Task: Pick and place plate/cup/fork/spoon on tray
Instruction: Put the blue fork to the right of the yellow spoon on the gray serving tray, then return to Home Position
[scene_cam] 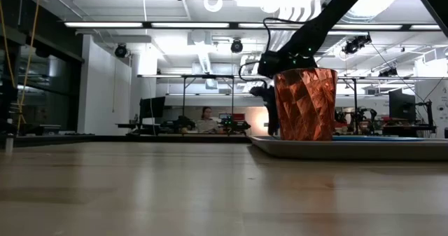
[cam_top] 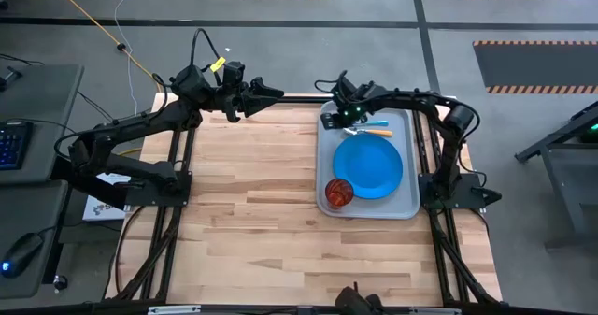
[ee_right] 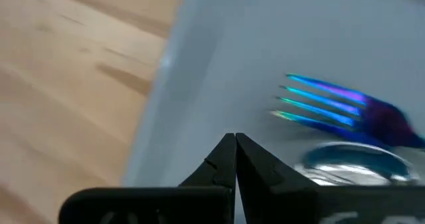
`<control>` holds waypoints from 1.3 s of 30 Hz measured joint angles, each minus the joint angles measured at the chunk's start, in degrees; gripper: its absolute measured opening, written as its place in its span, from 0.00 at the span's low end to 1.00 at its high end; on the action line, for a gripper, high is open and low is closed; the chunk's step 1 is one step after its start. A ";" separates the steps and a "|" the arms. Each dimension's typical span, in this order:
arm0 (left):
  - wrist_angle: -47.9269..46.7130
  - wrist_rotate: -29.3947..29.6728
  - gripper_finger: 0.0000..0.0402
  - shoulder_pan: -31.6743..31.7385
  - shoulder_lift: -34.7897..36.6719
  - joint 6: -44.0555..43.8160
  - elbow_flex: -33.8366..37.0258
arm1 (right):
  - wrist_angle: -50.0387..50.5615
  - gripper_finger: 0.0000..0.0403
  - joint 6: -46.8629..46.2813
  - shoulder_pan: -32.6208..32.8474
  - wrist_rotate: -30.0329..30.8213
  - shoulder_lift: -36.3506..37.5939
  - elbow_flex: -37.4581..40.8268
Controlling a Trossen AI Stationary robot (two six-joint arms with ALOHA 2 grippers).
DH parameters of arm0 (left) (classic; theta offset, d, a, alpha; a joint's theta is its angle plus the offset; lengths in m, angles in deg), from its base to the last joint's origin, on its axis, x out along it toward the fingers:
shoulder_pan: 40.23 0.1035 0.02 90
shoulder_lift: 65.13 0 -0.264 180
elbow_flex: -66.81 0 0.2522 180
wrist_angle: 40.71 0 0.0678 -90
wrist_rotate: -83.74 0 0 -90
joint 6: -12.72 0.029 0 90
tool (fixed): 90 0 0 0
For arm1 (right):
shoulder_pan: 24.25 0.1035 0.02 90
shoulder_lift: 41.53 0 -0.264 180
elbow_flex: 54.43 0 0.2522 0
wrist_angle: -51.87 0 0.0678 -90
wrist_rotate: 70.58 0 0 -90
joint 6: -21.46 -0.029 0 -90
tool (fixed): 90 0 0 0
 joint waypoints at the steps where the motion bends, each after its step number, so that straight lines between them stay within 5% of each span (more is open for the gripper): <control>1: 0.00 0.00 0.57 0.00 -0.02 -0.02 0.00 | 0.66 0.00 0.00 0.00 1.02 -0.27 0.02; 22: 0.00 0.01 0.57 0.00 -0.06 -0.04 0.00 | -3.46 0.00 -1.98 -0.21 8.73 -1.04 0.02; 30: -1.59 -1.92 0.57 0.97 -0.08 0.92 -0.02 | -1.32 0.00 8.78 -0.52 5.72 7.81 0.02; 39: -9.33 -4.69 0.55 0.42 -0.08 2.57 -0.02 | -1.14 0.00 16.74 0.19 -8.74 24.21 5.13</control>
